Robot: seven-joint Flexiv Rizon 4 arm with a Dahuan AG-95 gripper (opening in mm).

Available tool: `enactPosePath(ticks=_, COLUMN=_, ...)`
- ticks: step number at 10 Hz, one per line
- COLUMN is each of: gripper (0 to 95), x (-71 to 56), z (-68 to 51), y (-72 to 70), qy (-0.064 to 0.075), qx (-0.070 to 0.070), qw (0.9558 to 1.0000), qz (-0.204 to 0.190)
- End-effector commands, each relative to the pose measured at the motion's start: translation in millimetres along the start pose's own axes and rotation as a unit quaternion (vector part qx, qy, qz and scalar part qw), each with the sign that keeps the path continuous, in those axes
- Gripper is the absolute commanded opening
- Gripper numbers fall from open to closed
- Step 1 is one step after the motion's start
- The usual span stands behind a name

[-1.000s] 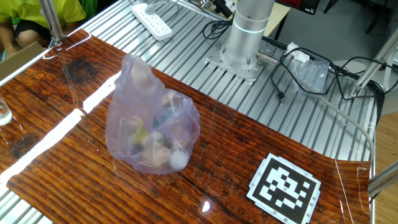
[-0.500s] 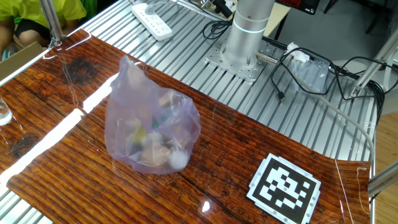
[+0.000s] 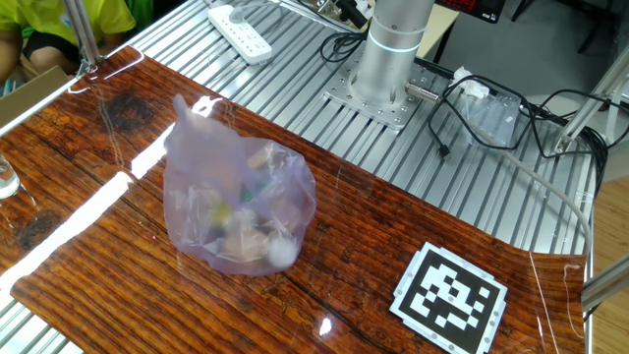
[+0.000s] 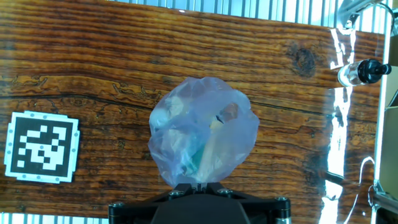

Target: Pick up a bag of things

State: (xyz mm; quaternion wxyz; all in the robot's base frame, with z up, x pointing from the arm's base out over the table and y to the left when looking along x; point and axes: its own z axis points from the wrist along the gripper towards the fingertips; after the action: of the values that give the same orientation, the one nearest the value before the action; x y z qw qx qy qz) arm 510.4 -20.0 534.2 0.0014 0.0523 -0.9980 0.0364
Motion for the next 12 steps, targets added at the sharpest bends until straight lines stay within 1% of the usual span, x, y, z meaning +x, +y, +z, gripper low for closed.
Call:
enactPosePath(ticks=1, gripper=0.0, x=-1.1, z=5.9, y=0.8, qy=-0.003, qx=0.000, qw=1.0000, qz=0.003)
enactPosePath(ticks=5, gripper=0.0, x=-7.1, z=19.4, y=3.5, qy=0.000, qx=-0.001, qw=0.9999, qz=0.016)
enactPosePath(ticks=6, gripper=0.0, x=-10.3, z=25.7, y=6.9, qy=0.000, qx=0.000, qw=0.9997, qz=0.024)
enactPosePath(ticks=8, gripper=0.0, x=-14.8, z=35.2, y=8.7, qy=0.005, qx=0.000, qw=0.9998, qz=0.022)
enactPosePath(ticks=9, gripper=0.0, x=-16.7, z=42.2, y=7.9, qy=0.005, qx=-0.001, qw=0.9998, qz=0.018)
enactPosePath(ticks=11, gripper=0.0, x=-22.4, z=66.4, y=4.7, qy=0.004, qx=-0.014, qw=0.9998, qz=0.014)
enactPosePath(ticks=12, gripper=0.0, x=-24.7, z=79.4, y=3.7, qy=0.003, qx=-0.023, qw=0.9996, qz=0.016)
